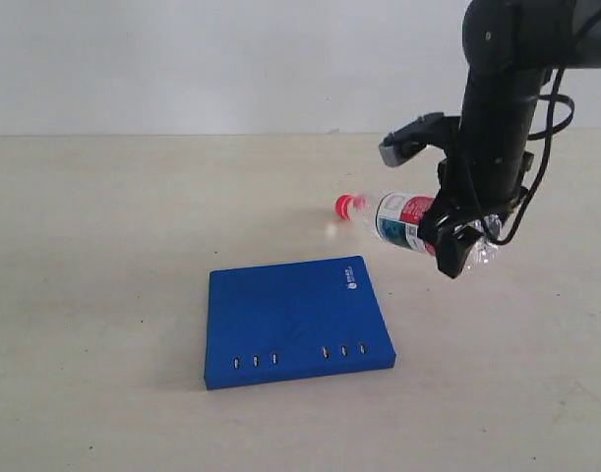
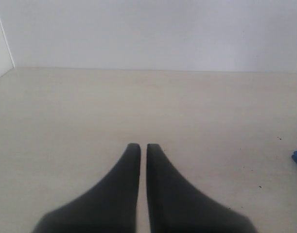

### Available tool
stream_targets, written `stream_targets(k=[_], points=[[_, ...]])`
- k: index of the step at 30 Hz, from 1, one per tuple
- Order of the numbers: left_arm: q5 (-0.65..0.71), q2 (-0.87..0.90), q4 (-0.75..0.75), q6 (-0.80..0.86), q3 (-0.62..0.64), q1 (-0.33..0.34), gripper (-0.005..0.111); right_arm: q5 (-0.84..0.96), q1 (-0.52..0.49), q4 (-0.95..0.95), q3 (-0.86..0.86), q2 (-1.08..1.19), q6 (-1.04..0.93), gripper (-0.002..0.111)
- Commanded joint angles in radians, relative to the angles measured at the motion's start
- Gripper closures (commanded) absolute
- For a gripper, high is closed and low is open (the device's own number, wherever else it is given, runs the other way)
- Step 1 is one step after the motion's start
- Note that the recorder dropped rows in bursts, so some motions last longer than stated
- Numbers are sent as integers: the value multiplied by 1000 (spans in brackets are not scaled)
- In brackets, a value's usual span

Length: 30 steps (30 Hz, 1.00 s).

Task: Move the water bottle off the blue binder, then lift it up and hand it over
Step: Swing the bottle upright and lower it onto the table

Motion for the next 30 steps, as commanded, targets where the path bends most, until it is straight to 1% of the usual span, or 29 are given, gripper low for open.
stream_targets(k=[1, 3, 4, 6, 7, 8, 11, 13, 15, 17, 19, 20, 21, 23, 26, 30], points=[[-1, -3, -7, 6, 3, -4, 102, 21, 0, -31, 2, 46, 35, 108], [-1, -3, -7, 6, 3, -4, 102, 21, 0, -67, 2, 58, 37, 96], [-1, -3, -7, 6, 3, -4, 102, 21, 0, -94, 2, 58, 39, 75], [-1, -3, -7, 6, 3, -4, 102, 21, 2, -125, -9, 58, 43, 38], [-1, -3, -7, 6, 3, -4, 102, 21, 9, -125, -22, 58, 53, 26], [-1, -3, -7, 6, 3, -4, 102, 21, 21, -131, -39, 58, 55, 23], [-1, -3, -7, 6, 3, -4, 102, 21, 63, -163, -85, 58, 64, 24], [-1, -3, -7, 6, 3, -4, 102, 7, 100, -233, -129, 58, 127, 24], [-1, -3, -7, 6, 3, -4, 102, -133, 128, -281, -159, 58, 210, 25], [-1, -3, -7, 6, 3, -4, 102, -258, 137, -240, -158, 68, 255, 32], [-1, -3, -7, 6, 3, -4, 102, -337, 140, -212, -160, 104, 259, 45], [-1, -3, -7, 6, 3, -4, 102, -362, 140, -216, -160, 122, 272, 49], [-1, -3, -7, 6, 3, -4, 102, -378, 140, -235, -165, 146, 292, 50], [-1, -3, -7, 5, 3, -4, 102, -379, 140, -279, -182, 186, 351, 48], [-1, -3, -7, 6, 3, -4, 102, -373, 140, -284, -217, 229, 358, 44], [-1, -3, -7, 6, 3, -4, 102, -420, 140, -255, -252, 265, 361, 45]])
